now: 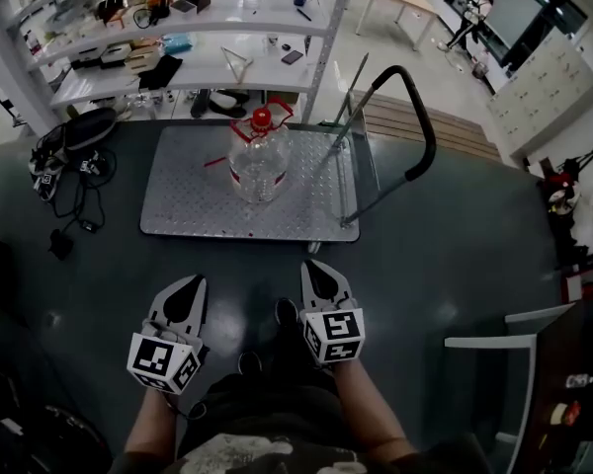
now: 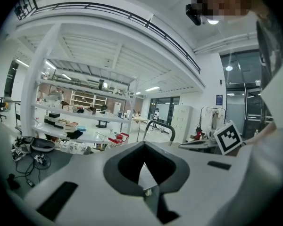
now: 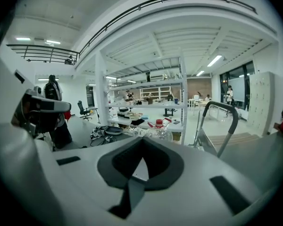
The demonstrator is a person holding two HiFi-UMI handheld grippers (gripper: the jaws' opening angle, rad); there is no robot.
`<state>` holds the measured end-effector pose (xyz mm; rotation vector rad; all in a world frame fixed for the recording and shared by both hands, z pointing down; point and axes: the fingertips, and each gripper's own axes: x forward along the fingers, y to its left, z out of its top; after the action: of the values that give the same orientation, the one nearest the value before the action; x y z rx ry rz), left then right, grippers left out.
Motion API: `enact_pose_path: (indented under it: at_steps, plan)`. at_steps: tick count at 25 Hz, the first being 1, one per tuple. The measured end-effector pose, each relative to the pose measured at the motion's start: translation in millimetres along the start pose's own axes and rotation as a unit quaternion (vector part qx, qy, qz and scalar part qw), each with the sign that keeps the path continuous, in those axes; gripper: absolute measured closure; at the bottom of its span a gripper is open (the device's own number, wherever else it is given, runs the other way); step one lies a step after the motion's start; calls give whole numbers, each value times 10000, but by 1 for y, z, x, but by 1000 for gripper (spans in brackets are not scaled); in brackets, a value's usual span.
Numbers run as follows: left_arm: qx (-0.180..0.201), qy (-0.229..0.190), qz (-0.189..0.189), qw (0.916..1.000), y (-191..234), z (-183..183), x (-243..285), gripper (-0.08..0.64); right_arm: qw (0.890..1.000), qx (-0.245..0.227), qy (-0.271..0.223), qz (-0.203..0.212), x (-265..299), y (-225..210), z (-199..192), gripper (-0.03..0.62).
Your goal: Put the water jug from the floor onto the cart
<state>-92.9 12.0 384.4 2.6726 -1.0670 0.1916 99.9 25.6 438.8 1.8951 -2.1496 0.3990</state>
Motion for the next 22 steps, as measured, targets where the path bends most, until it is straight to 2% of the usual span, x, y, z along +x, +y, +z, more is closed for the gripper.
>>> enact_pose_path:
  at_steps: [5, 12, 22]
  plan:
    - [-271, 121, -39, 9996, 7, -28, -35, 555, 9997, -56, 190, -165, -41, 25, -20, 600]
    - [-153, 68, -89, 9998, -2, -26, -51, 555, 9987, -124, 302, -397, -74, 20, -20, 600]
    - [-106, 12, 90, 9999, -28, -30, -70, 555, 9992, -332, 167, -111, -92, 28, -19, 600]
